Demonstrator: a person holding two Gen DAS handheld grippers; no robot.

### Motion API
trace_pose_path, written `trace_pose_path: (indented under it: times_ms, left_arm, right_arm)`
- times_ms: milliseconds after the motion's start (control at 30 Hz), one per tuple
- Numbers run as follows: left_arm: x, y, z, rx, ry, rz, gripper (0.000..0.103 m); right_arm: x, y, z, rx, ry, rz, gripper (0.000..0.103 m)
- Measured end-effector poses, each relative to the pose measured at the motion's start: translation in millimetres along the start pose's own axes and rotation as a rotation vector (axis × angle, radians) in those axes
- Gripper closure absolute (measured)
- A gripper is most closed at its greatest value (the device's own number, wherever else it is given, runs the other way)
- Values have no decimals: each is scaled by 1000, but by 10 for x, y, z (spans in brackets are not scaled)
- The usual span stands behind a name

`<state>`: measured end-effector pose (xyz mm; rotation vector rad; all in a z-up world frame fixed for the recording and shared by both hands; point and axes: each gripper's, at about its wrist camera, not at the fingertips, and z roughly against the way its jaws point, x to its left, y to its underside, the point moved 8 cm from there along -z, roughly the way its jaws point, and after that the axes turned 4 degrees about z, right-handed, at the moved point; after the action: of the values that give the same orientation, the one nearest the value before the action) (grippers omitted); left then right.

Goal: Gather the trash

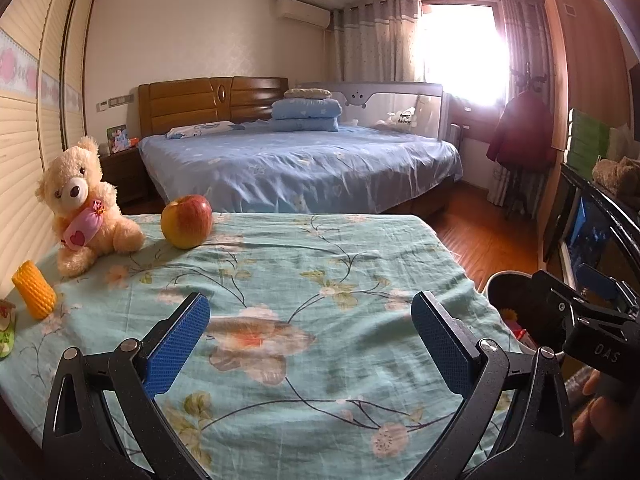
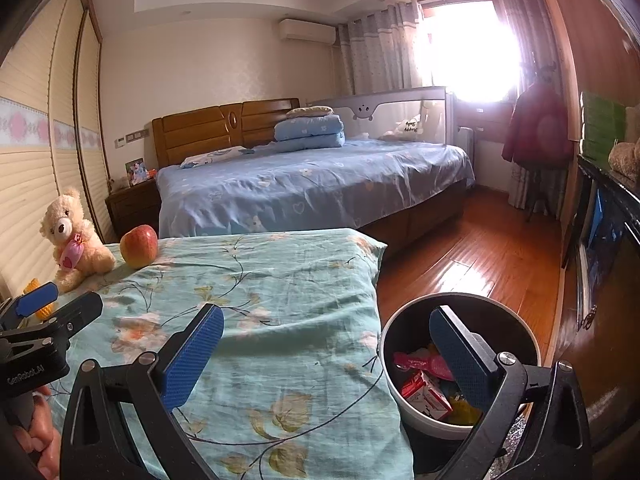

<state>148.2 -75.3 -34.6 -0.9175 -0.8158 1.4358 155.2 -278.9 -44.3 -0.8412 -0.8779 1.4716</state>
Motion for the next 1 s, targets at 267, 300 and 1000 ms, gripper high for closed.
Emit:
trace_pose_path:
  times_ms: [267,300,1000]
  left_arm:
    - [-2,4,23,-4,-8,-2,0]
    - [3,2,26,-6,-11,-1,0]
    - [-50,-19,90,-17,-4,-18,0]
  right_arm:
    - [17,1,7,-1,-7,-1,0]
    - [30,3,7,-1,-7,0,0]
    - [69,0,13,-1,-18,-6,0]
